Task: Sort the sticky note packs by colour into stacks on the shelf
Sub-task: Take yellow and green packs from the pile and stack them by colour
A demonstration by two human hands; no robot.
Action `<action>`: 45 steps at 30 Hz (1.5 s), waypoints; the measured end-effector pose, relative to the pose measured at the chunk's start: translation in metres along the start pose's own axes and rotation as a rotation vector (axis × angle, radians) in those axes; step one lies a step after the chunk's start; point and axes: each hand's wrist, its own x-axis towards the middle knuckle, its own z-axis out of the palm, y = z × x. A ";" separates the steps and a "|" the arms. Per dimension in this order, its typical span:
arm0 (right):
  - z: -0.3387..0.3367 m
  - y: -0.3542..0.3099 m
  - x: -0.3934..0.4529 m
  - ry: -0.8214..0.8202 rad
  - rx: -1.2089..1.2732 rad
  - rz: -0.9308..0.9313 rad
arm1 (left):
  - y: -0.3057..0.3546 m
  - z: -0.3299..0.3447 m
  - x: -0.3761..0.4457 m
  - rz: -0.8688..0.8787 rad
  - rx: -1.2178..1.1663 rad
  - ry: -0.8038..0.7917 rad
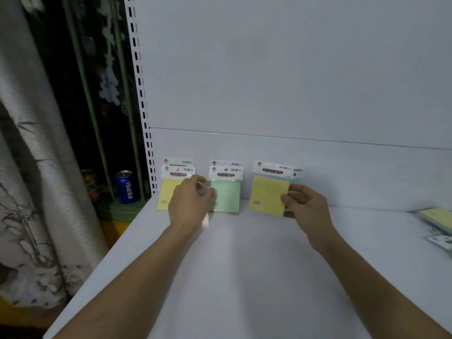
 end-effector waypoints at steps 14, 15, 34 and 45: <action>0.133 -0.027 -0.016 -0.157 -0.058 0.090 | -0.049 -0.116 -0.031 0.078 0.493 -0.291; 0.145 -0.023 -0.017 -0.165 -0.072 0.105 | -0.055 -0.119 -0.038 0.086 0.496 -0.319; 0.230 0.013 -0.030 -0.006 -0.809 -0.246 | -0.075 -0.124 -0.065 0.219 0.565 -0.442; 0.219 0.003 -0.046 -0.011 -0.920 -0.120 | -0.082 -0.123 -0.068 0.287 0.527 -0.373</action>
